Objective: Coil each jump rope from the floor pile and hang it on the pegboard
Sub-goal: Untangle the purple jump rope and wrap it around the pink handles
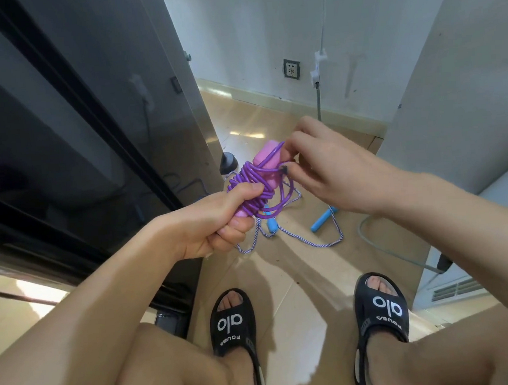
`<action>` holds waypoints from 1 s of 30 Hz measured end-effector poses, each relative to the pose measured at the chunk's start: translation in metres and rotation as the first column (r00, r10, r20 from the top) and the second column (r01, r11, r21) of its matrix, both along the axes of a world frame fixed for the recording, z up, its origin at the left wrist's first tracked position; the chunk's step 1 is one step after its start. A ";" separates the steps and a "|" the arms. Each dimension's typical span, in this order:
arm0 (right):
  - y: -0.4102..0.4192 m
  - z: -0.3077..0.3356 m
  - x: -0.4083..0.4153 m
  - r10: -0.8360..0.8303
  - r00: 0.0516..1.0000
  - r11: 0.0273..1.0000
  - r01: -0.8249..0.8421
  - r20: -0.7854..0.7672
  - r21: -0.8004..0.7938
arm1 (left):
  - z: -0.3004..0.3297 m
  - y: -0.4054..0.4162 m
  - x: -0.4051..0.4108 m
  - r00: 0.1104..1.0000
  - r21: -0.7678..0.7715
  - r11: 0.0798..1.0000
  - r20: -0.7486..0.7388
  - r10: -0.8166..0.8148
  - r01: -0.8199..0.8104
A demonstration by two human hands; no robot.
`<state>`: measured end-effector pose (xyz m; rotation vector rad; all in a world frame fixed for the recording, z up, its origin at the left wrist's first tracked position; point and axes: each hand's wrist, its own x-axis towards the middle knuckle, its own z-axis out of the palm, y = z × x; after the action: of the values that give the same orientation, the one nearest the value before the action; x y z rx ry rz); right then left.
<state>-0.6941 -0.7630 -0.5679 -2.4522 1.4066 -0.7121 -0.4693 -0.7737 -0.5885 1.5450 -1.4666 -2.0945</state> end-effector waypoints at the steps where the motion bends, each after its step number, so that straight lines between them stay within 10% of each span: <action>1: 0.001 0.000 0.000 0.003 1.000 0.999 -0.002 -0.024 0.049 | -0.002 -0.001 0.000 0.999 -0.024 1.000 0.033 0.014 -0.013; 12: 0.010 -0.003 0.020 -0.315 0.905 0.776 0.072 0.286 0.627 | -0.020 -0.008 -0.018 0.919 -0.223 0.964 0.393 -0.046 0.143; 18: -0.001 -0.007 0.021 -0.451 0.786 0.738 0.063 0.422 0.672 | -0.017 -0.011 -0.014 0.934 -0.096 0.985 0.341 -0.103 0.143; 26: 0.013 -0.008 0.029 -0.238 0.917 0.843 0.031 0.320 0.537 | -0.029 -0.010 -0.021 0.933 -0.097 0.989 0.354 -0.072 0.113; 30: 0.007 -0.016 0.021 -0.301 0.910 0.825 0.098 0.286 0.556 | -0.029 -0.012 -0.019 0.912 -0.389 0.919 0.397 0.105 0.064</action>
<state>-0.6736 -0.7556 -0.5841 -1.6625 1.4796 -0.6612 -0.4883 -0.7857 -0.6173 1.8812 -1.8506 -1.3784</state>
